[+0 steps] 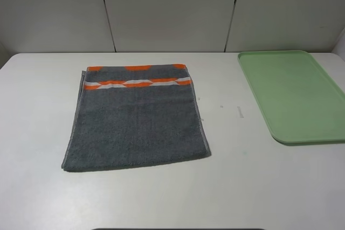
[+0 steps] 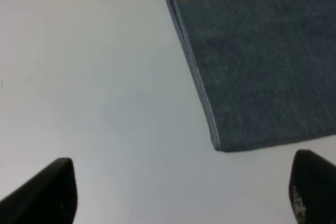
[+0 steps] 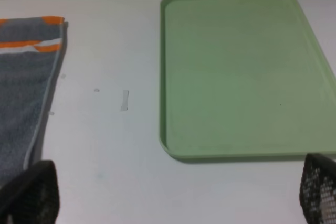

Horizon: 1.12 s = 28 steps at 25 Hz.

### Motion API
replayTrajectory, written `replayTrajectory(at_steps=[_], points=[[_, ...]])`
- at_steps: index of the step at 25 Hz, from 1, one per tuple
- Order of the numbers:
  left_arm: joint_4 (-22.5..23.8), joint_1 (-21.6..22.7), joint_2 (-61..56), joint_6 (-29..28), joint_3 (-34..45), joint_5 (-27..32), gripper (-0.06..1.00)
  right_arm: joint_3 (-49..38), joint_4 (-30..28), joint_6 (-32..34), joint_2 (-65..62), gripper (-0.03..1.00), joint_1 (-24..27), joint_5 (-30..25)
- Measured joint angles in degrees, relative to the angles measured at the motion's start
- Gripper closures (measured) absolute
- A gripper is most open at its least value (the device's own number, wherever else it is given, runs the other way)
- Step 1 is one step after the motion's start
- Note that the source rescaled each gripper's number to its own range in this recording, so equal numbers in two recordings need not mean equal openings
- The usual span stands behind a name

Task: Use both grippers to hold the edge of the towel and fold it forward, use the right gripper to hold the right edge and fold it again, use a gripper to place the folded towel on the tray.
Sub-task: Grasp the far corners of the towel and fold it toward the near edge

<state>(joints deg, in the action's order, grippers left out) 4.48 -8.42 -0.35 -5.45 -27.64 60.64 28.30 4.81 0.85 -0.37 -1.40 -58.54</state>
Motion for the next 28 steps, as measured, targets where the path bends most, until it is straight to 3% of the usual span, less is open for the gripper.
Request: replayTrajectory(at_steps=[28], points=[[0.0, 0.0, 0.0, 0.0, 0.0, 0.0, 0.15, 0.0, 0.06, 0.0, 0.0, -0.03, 0.0, 0.0]])
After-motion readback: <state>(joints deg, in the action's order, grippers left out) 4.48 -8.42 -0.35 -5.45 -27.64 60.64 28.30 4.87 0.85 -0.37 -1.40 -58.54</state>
